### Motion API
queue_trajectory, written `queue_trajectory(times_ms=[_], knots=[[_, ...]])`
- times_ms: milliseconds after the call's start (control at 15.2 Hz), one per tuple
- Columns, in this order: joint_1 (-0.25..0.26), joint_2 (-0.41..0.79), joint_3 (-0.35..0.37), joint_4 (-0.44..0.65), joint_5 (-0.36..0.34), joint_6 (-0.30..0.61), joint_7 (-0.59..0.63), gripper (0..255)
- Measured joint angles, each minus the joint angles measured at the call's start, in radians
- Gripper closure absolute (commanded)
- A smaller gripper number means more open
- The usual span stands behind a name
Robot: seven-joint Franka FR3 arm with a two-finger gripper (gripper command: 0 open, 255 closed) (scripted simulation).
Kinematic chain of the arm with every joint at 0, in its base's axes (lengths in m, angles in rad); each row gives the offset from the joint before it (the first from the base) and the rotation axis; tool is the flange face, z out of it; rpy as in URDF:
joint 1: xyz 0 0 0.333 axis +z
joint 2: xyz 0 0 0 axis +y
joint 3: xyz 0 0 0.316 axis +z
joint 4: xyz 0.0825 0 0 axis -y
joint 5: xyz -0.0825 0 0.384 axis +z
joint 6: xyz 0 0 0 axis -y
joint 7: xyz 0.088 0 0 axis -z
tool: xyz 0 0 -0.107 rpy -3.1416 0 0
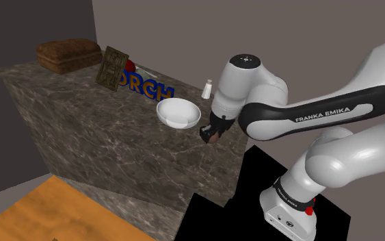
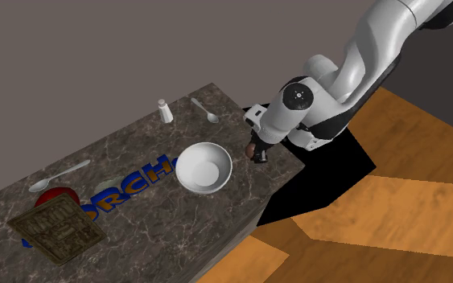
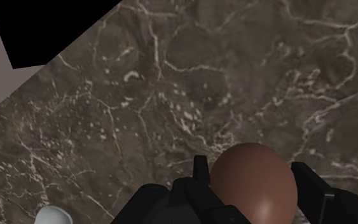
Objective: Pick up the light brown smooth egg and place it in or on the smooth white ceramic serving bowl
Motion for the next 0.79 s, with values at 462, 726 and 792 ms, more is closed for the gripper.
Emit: queue_trajectory(times_ms=[462, 726, 792], knots=[[0.019, -0.078, -0.046, 0.052, 0.007, -0.127, -0.040, 255], [0.021, -0.104, -0.064, 0.086, 0.004, -0.186, -0.056, 255], [0.022, -0.109, -0.067, 0.097, 0.004, -0.201, -0.058, 255]])
